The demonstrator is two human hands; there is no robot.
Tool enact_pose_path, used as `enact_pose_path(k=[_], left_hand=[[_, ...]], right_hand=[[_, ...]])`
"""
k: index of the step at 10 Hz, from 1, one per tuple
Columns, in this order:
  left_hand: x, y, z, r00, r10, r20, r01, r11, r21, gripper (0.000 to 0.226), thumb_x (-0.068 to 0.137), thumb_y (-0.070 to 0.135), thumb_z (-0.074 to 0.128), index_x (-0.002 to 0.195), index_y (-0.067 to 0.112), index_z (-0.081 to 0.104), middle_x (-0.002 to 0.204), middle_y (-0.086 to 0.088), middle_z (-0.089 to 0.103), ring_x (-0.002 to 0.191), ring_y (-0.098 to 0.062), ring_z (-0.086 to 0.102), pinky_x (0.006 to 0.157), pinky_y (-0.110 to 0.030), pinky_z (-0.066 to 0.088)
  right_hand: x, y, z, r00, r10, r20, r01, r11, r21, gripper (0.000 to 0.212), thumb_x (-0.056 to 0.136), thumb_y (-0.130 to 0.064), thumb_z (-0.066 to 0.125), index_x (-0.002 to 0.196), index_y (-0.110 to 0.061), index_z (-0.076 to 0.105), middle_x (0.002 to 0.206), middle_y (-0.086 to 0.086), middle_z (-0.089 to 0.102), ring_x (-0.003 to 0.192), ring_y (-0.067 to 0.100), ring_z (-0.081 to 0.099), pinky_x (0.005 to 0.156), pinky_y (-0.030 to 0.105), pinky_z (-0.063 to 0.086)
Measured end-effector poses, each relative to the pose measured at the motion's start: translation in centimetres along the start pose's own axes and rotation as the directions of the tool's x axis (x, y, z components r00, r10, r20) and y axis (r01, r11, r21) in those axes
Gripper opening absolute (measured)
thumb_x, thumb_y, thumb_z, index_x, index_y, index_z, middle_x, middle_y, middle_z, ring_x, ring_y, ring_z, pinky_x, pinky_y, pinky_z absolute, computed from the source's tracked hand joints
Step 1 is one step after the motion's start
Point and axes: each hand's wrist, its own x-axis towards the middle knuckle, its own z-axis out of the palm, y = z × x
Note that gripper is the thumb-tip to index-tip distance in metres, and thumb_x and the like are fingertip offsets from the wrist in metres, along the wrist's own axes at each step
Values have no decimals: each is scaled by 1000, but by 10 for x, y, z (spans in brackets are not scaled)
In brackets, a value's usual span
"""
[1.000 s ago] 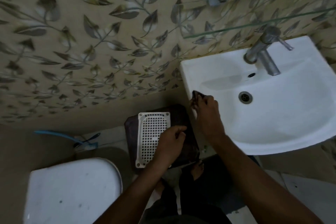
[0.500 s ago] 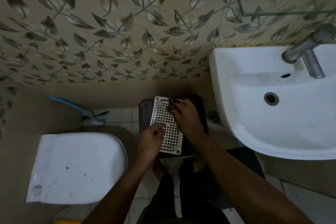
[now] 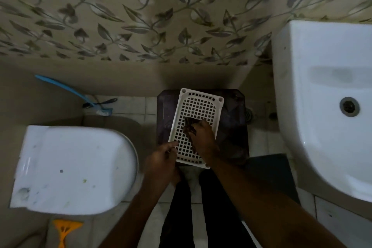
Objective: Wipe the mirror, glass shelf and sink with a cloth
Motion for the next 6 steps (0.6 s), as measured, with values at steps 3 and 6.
enact_pose_path(k=[3,6], left_hand=[[25,6,-11,987,156,37,-160,978,135,38,90,33,45,123,28,63,106,10,62,100,-12,63,89,-36,54],[84,-11,6,957,272,103,-289,848,444,59,78,47,34,127,23,55,119,-3,63,111,-22,59,96,-39,50]], right_hand=[[5,-4,10,993,54,105,-38,989,-144,43,93,-48,56,114,-13,68,122,8,53,111,26,54,95,41,49],[-4,-26,-39,997,-61,-36,55,986,-160,29,100,-26,43,109,-8,63,109,11,57,97,23,56,82,32,47]])
